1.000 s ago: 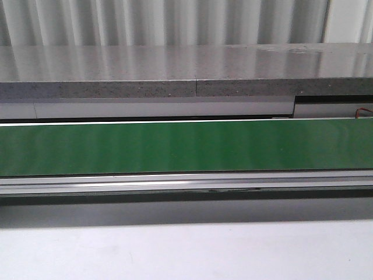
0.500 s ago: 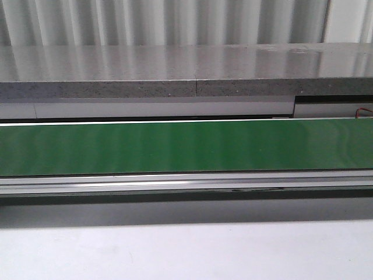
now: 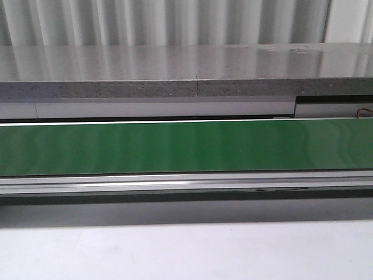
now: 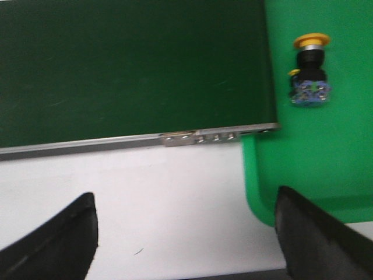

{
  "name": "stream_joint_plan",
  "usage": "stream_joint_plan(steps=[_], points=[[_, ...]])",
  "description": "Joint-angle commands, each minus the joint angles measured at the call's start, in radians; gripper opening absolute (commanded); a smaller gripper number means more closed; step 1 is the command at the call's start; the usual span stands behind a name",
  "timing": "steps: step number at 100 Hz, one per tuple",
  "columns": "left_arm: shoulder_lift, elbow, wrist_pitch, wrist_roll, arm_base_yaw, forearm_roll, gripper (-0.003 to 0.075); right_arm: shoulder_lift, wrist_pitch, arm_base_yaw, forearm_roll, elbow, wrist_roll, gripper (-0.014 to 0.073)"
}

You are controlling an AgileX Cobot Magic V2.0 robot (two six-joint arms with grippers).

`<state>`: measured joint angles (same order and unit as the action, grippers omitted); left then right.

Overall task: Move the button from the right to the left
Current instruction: 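Lower the open right gripper around the yellow push button and close, then lift the button with the right gripper and carry it over the belt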

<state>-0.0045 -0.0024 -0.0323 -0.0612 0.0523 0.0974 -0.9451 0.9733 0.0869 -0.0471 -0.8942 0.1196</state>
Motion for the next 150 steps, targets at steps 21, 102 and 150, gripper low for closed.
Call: stream_joint_plan(steps=[21, 102, 150], points=[[-0.035, 0.024, 0.085, -0.008, 0.007, -0.003, -0.0020, -0.225, -0.136, 0.269, 0.039, -0.151, -0.185, 0.0613], [-0.035, 0.024, 0.085, -0.008, 0.007, -0.003, -0.0020, -0.750, -0.270, 0.448, 0.145, -0.305, -0.412, 0.0613], [-0.035, 0.024, 0.085, -0.008, 0.007, -0.003, -0.0020, -0.894, -0.360, 0.467, 0.218, -0.305, -0.487, 0.0613]])
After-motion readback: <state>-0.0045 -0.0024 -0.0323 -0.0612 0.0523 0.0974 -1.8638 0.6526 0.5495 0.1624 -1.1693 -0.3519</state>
